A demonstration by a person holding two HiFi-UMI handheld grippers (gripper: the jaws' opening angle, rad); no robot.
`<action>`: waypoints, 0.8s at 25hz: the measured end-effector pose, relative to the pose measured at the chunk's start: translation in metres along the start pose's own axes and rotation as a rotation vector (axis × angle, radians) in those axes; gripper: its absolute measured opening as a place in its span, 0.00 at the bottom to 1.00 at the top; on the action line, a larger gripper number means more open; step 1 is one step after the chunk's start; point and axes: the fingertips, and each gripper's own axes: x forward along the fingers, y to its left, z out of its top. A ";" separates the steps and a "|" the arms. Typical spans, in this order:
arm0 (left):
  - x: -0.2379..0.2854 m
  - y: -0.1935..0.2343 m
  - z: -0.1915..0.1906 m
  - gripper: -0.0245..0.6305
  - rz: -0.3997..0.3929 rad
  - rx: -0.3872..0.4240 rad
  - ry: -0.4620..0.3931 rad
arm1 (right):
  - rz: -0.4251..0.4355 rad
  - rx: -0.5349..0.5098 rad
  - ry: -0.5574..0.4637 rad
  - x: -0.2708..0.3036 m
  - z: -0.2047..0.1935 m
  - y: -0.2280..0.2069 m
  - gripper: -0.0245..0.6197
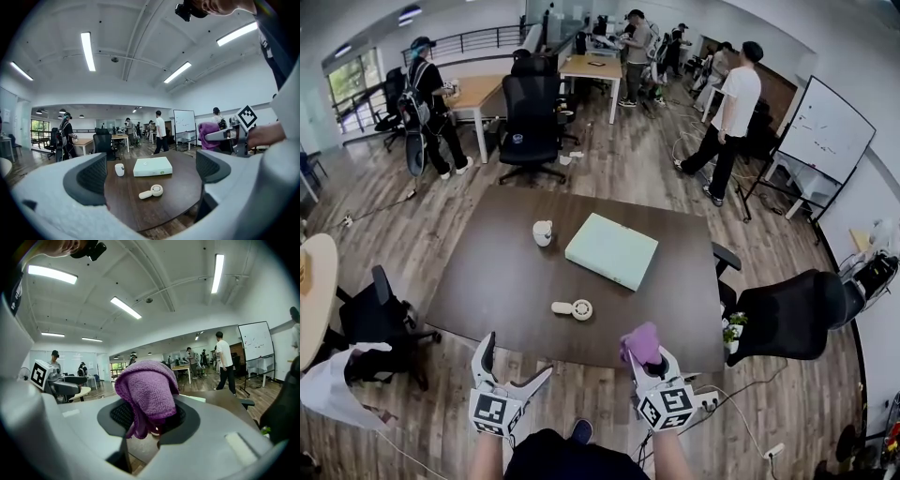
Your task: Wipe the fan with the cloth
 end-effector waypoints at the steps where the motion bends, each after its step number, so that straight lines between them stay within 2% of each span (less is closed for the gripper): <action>1: 0.001 0.001 0.000 0.92 0.000 0.000 0.002 | 0.002 0.000 0.003 0.002 0.000 0.000 0.25; 8: 0.021 0.017 -0.012 0.92 -0.034 0.005 0.024 | -0.005 0.003 0.018 0.026 -0.006 0.000 0.25; 12: 0.045 0.034 -0.012 0.92 -0.062 0.006 0.014 | -0.038 0.006 0.016 0.047 -0.003 -0.009 0.25; 20: 0.092 0.107 -0.010 0.92 -0.079 0.007 -0.003 | -0.102 -0.007 0.010 0.117 0.008 -0.012 0.25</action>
